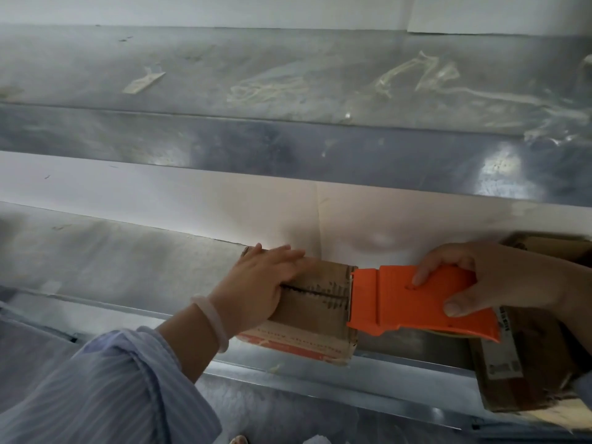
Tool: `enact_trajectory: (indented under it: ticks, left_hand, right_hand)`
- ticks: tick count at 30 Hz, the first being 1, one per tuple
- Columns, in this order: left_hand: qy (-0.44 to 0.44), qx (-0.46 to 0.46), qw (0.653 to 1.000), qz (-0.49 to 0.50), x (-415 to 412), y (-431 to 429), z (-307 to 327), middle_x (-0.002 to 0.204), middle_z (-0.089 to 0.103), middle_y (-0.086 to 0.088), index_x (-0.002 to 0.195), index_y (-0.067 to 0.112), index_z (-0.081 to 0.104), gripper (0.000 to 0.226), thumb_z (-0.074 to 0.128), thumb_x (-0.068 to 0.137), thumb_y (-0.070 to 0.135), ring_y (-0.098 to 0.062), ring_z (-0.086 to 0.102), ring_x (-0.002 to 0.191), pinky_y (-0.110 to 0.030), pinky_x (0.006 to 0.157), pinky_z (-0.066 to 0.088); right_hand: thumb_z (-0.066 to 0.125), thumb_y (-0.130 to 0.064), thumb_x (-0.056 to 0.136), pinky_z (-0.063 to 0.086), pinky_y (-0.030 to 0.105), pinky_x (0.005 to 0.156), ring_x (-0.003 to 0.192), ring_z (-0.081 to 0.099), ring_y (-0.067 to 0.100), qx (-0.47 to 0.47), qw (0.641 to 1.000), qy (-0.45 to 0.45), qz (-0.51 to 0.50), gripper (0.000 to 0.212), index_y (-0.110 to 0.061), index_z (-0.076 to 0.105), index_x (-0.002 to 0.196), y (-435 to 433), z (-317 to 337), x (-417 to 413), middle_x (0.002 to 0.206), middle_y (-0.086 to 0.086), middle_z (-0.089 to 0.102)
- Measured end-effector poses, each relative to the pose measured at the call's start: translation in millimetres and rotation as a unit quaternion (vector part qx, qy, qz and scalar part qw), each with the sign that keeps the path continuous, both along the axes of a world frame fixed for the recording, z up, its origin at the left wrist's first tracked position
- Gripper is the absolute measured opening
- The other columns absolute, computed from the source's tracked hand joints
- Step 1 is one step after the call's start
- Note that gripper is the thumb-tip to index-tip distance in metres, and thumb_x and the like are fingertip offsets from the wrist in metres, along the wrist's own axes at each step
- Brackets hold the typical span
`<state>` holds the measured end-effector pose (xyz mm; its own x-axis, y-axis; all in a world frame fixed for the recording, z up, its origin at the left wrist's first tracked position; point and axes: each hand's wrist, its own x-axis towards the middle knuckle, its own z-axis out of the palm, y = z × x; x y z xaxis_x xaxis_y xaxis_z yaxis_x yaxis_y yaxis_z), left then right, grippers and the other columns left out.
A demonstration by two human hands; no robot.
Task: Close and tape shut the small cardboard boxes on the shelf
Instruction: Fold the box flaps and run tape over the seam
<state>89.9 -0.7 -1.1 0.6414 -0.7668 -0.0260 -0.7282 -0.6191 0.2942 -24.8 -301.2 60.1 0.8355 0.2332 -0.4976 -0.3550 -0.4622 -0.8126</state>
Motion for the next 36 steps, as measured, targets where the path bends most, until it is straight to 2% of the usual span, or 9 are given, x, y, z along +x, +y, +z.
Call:
enact_trajectory:
  ticks: [2,4,6,9,17,21,23,25,36]
  left_hand:
    - [0.001,0.018,1.0,-0.009,-4,-3,-2,0.157,0.032,0.013,0.147,0.045,0.034,0.065,0.007,0.089,0.036,-0.015,0.024,0.147,-0.034,0.119,0.001]
    - [-0.027,0.028,0.999,-0.001,-4,-3,-4,0.153,0.036,0.012,0.15,0.042,0.03,0.063,0.006,0.091,0.046,-0.015,0.031,0.143,-0.035,0.119,0.005]
    - [-0.078,0.076,0.993,-0.037,-6,-2,-8,0.147,0.044,0.003,0.152,0.038,0.025,0.063,0.011,0.097,0.064,-0.021,0.04,0.136,-0.049,0.117,0.022]
    - [-0.107,0.147,0.979,-0.088,-2,-1,-16,0.147,0.044,-0.008,0.154,0.034,0.019,0.091,0.021,0.081,0.088,-0.032,0.044,0.133,-0.064,0.108,0.033]
    - [-0.126,0.201,0.966,-0.1,1,-5,-17,0.15,0.044,-0.012,0.155,0.024,0.023,0.103,0.025,0.076,0.091,-0.037,0.05,0.131,-0.067,0.099,0.041]
    - [-0.129,0.202,0.964,-0.112,3,-7,-19,0.158,0.029,-0.013,0.157,0.025,0.008,0.105,0.016,0.077,0.092,-0.04,0.038,0.139,-0.069,0.105,0.031]
    - [-0.122,0.187,0.967,-0.127,6,-8,-21,0.162,-0.01,-0.006,0.15,0.034,-0.024,0.106,0.0,0.067,0.097,-0.033,0.001,0.149,-0.063,0.114,0.004]
    - [-0.105,0.182,0.97,-0.124,5,-6,-23,0.151,-0.035,0.002,0.136,0.04,-0.043,0.103,-0.009,0.058,0.098,-0.024,-0.028,0.141,-0.054,0.112,-0.017]
    - [-0.096,0.181,0.972,-0.116,6,-5,-23,0.152,-0.036,0.004,0.139,0.041,-0.041,0.104,-0.001,0.063,0.098,-0.021,-0.031,0.139,-0.049,0.111,-0.02]
  right_hand:
    - [0.09,-0.064,0.035,0.058,0.031,0.076,0.099,0.069,0.013,0.004,1.0,0.003,0.021,0.066,-0.045,0.072,0.095,2,19,-6,0.105,-0.019,0.068]
    - [0.089,-0.063,0.036,0.057,0.027,0.073,0.098,0.068,0.01,-0.043,0.998,-0.013,0.035,0.063,-0.046,0.071,0.094,-5,28,-12,0.103,-0.022,0.067]
    - [0.089,-0.065,0.036,0.057,0.026,0.073,0.097,0.068,0.008,-0.029,0.999,-0.011,0.039,0.064,-0.047,0.071,0.094,-11,22,-12,0.102,-0.024,0.067]
    - [0.088,-0.07,0.033,0.058,0.028,0.075,0.099,0.068,0.009,-0.042,0.999,-0.008,0.019,0.07,-0.047,0.071,0.096,-14,17,-11,0.105,-0.022,0.067]
    - [0.087,-0.073,0.033,0.059,0.037,0.084,0.102,0.067,0.013,-0.036,0.999,-0.001,0.02,0.074,-0.05,0.069,0.1,-19,14,-14,0.115,-0.015,0.064]
    - [0.087,-0.072,0.031,0.058,0.033,0.081,0.101,0.068,0.011,-0.025,1.0,-0.005,0.016,0.073,-0.05,0.069,0.099,-22,12,-16,0.111,-0.019,0.065]
    - [0.087,-0.071,0.032,0.059,0.034,0.081,0.101,0.068,0.012,-0.018,1.0,-0.008,0.01,0.073,-0.049,0.069,0.1,-24,9,-18,0.111,-0.019,0.065]
    - [0.088,-0.07,0.033,0.059,0.035,0.081,0.101,0.068,0.014,-0.009,1.0,-0.012,0.008,0.074,-0.048,0.07,0.1,-25,6,-19,0.109,-0.019,0.067]
    - [0.091,-0.064,0.033,0.059,0.036,0.079,0.103,0.069,0.018,0.007,1.0,-0.003,-0.015,0.071,-0.043,0.072,0.098,-43,9,-32,0.107,-0.018,0.068]
